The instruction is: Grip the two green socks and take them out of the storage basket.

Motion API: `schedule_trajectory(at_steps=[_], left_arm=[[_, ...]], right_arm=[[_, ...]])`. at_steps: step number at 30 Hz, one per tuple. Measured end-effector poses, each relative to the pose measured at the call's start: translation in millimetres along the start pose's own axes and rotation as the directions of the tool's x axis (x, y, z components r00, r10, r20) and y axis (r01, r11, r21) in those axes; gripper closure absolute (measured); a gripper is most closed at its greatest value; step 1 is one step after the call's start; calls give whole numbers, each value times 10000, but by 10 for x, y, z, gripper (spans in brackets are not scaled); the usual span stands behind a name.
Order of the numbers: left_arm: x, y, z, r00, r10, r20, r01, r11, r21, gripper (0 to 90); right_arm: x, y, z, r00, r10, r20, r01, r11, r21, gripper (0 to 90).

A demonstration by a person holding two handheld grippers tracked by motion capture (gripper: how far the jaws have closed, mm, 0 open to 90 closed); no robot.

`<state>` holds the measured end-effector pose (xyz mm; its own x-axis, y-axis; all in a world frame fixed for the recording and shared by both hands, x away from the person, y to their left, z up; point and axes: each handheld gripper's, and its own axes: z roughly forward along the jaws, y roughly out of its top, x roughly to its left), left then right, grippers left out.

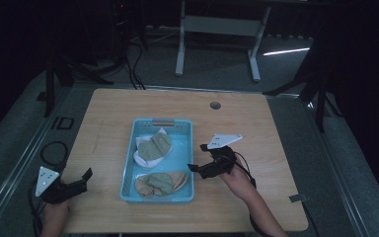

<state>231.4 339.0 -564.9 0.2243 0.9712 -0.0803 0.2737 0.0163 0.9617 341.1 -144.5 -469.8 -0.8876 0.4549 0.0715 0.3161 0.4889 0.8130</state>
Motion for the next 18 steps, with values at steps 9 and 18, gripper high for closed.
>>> schedule_trajectory(at_steps=[9,18], left_arm=[[5,-1,-4,10000,-7,30,7,10000,-6,0],[6,-1,-4,10000,-15,53,15,10000,0,0]], right_arm=[[184,151,242,9981,-305,-537,320,9991,270,117],[330,268,433,9934,-490,-1038,584,9942,900,130]])
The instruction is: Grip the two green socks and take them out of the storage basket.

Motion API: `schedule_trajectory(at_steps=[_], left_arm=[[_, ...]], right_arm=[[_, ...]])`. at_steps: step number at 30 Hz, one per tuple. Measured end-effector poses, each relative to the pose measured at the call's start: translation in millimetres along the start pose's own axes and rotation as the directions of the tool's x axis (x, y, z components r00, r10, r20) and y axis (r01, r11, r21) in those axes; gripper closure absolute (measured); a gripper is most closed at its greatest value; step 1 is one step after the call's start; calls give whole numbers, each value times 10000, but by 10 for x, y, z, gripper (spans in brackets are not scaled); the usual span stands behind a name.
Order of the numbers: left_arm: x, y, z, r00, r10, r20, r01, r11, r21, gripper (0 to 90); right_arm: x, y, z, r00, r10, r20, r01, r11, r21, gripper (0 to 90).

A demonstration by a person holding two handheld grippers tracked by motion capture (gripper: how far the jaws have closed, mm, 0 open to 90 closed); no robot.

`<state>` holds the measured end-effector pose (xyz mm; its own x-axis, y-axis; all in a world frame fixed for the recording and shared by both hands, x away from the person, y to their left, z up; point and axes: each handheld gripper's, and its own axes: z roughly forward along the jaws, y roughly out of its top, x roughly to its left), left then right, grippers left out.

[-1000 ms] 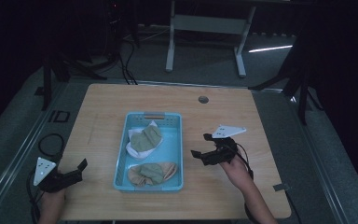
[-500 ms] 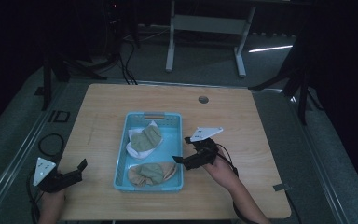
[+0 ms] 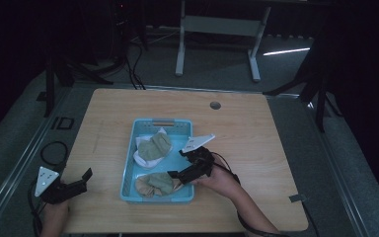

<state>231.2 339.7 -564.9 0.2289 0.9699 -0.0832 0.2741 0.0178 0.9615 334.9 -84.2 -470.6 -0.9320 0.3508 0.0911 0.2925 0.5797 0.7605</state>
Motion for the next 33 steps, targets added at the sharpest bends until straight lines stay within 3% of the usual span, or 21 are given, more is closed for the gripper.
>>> schedule_trajectory(at_steps=[8,16,17,18,19,20,21,22,23,24,25,26,27,28,29,30,31,33], left_arm=[[2,-1,-3,10000,-4,25,4,10000,-12,0],[3,-1,-2,10000,-6,29,6,10000,-11,0],[3,-1,-2,10000,-9,27,9,10000,-13,0],[3,-1,-2,10000,-9,27,9,10000,-13,0],[4,0,-2,10000,-5,29,5,10000,-8,0],[4,0,-1,10000,-9,31,9,10000,-5,0],[4,0,-1,10000,-11,27,11,10000,-4,0],[4,0,-1,10000,-5,30,5,10000,-5,0],[4,-1,-2,10000,-11,35,11,10000,-15,0],[4,-1,-2,10000,-11,35,11,10000,-15,0],[4,-1,-3,10000,-27,33,27,10000,-24,0],[4,-1,-3,10000,-27,33,27,10000,-24,0],[4,-1,-2,10000,-23,35,23,10000,-25,0],[3,-1,-3,10000,-24,36,25,10000,-27,0],[3,-1,-3,10000,-24,36,24,10000,-28,0],[3,-1,-4,10000,-12,39,12,10000,-20,0],[3,-1,-3,10000,-25,38,25,10000,-30,0],[4,-1,-2,10000,-25,38,25,10000,-26,0]], right_arm=[[121,117,235,9970,-451,-631,505,9950,866,145],[233,147,376,9895,-994,-1054,1156,9801,1612,258],[261,150,405,9849,-1276,-1173,1479,9716,1848,328],[261,150,405,9849,-1276,-1173,1479,9716,1848,328],[295,154,447,9803,-1558,-1217,1796,9592,2182,370],[295,154,447,9803,-1558,-1217,1796,9592,2182,370],[325,155,490,9765,-1731,-1283,2003,9487,2447,406],[325,155,490,9765,-1731,-1283,2003,9487,2447,406],[350,149,538,9718,-1874,-1429,2208,9361,2736,438],[350,149,538,9718,-1874,-1429,2208,9361,2736,438],[371,139,574,9689,-2015,-1436,2364,9252,2969,484],[371,139,574,9689,-2015,-1436,2364,9252,2969,484],[377,126,611,9682,-2040,-1451,2412,9152,3228,533],[377,126,611,9682,-2040,-1451,2412,9152,3228,533],[374,114,639,9683,-2044,-1435,2425,9068,3449,600],[374,114,639,9683,-2044,-1435,2425,9068,3449,600],[365,121,642,9712,-1917,-1416,2305,9068,3530,686],[359,125,640,9721,-1878,-1408,2265,9080,3525,733]])
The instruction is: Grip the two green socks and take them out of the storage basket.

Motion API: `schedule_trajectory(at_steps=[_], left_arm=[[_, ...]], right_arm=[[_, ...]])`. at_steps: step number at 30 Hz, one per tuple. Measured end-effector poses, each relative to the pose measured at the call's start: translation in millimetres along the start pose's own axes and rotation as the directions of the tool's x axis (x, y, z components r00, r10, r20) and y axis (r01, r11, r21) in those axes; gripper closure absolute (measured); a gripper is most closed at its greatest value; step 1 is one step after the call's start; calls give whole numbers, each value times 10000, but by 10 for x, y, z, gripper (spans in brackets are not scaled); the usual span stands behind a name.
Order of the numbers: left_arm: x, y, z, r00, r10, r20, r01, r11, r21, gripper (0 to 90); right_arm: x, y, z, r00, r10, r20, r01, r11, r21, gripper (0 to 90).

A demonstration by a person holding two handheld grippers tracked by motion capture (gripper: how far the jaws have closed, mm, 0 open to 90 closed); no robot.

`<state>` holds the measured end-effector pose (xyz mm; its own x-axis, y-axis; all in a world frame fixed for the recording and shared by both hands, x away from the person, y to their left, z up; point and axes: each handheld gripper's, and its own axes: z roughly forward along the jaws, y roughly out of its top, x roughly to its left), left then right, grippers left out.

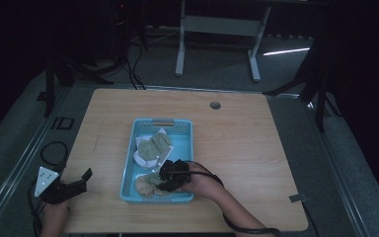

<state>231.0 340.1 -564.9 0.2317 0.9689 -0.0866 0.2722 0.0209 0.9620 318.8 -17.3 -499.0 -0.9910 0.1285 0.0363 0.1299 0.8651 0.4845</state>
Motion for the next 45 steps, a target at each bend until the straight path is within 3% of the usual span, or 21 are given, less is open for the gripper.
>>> schedule_trajectory(at_steps=[2,6,15,18,25,35,36,37,38,41,42,45], left_arm=[[-1,0,0,10000,-2,2,2,10000,-2,0],[1,0,0,10000,1,2,-1,10000,5,0],[-1,0,0,10000,25,-15,-25,10000,14,0],[-1,1,1,10000,45,-18,-45,10000,14,0],[0,1,1,10000,43,-11,-43,10000,16,0],[-1,1,2,10000,24,-23,-24,10000,5,0],[-2,1,3,10000,23,-27,-23,10000,1,0],[-2,1,3,10000,23,-27,-23,10000,1,0],[-2,1,3,10000,24,-32,-24,10000,4,0],[-2,1,3,10000,25,-37,-25,10000,12,0],[-3,1,3,10000,30,-39,-30,10000,5,0],[-3,1,3,10000,27,-40,-27,10000,1,0]], right_arm=[[-24,-5,-20,9998,212,-71,-213,9997,-110,815],[-53,-13,-95,9996,281,-55,-284,9983,-499,846],[-108,16,-353,9990,447,-12,-444,9899,-1343,853],[-123,15,-485,9987,490,128,-458,9817,-1850,853],[-164,-23,-662,9963,668,542,-519,9693,-2403,853],[-256,-153,-1014,9835,1212,1345,-647,9291,-3640,853],[-280,-195,-1089,9786,1414,1493,-735,9187,-3880,853],[-280,-195,-1089,9786,1414,1493,-735,9187,-3880,853],[-305,-241,-1162,9732,1591,1658,-787,9087,-4099,853],[-329,-291,-1227,9684,1787,1740,-894,9000,-4266,853],[-345,-350,-1285,9621,1926,1932,-880,8895,-4484,853],[-356,-415,-1334,9562,2023,2116,-851,8837,-4602,853]])
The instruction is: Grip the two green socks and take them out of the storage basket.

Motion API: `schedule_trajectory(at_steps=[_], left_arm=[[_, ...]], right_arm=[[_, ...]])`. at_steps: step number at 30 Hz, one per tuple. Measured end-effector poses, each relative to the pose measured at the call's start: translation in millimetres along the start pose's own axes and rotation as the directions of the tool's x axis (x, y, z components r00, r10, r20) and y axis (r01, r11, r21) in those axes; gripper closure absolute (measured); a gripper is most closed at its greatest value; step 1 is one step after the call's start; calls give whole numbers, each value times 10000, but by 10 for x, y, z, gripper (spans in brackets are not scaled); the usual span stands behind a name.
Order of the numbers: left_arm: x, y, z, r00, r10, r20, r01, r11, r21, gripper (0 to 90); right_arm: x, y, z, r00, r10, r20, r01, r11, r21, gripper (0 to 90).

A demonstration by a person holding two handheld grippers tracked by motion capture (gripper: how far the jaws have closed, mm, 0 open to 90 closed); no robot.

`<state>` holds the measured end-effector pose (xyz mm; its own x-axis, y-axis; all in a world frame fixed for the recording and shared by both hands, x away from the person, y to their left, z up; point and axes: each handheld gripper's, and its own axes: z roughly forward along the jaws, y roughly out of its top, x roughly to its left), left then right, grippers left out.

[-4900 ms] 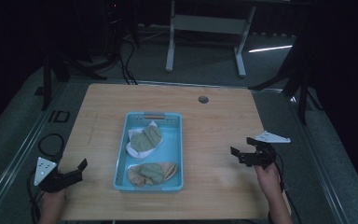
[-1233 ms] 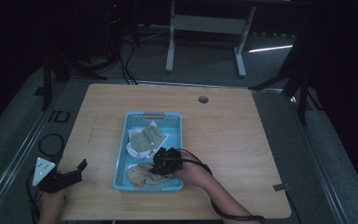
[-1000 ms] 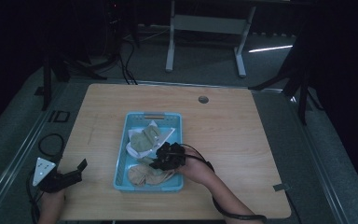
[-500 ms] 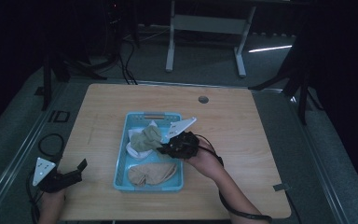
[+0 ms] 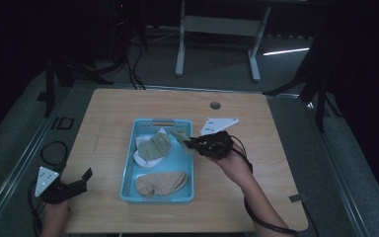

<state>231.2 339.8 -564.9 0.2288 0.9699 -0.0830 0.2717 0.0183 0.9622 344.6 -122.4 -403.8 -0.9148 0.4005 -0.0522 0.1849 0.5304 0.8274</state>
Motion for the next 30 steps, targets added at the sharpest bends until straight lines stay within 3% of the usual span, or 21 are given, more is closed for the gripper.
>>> schedule_trajectory(at_steps=[11,15,18,19,20,21,24,25,30], left_arm=[[0,1,0,10000,-12,-10,13,10000,30,0],[-1,1,1,10000,-2,-22,2,10000,35,0],[-2,0,0,10000,1,-25,-1,10000,26,0],[-1,1,0,10000,-2,-25,2,10000,33,0],[-1,1,1,10000,-5,-30,5,10000,35,0],[-1,2,2,10000,-4,-33,5,10000,47,0],[-2,1,3,10000,-11,-36,11,10000,37,0],[-2,1,3,10000,-16,-35,16,10000,35,0],[-2,1,1,10000,-4,-36,5,10000,35,0]], right_arm=[[-293,-256,-359,9914,698,1104,-667,9973,-311,853],[-414,-432,-453,9795,1147,1658,-1079,9929,-495,853],[-464,-505,-476,9741,1334,1828,-1255,9906,-541,853],[-510,-576,-499,9679,1469,2042,-1380,9888,-571,853],[-510,-576,-499,9679,1469,2042,-1380,9888,-571,853],[-556,-648,-515,9607,1627,2251,-1520,9863,-641,853],[-600,-718,-517,9558,1679,2414,-1576,9856,-615,853],[-641,-786,-508,9490,1740,2630,-1658,9847,-531,852],[-711,-920,-471,9373,1945,2890,-1924,9807,-359,852]])
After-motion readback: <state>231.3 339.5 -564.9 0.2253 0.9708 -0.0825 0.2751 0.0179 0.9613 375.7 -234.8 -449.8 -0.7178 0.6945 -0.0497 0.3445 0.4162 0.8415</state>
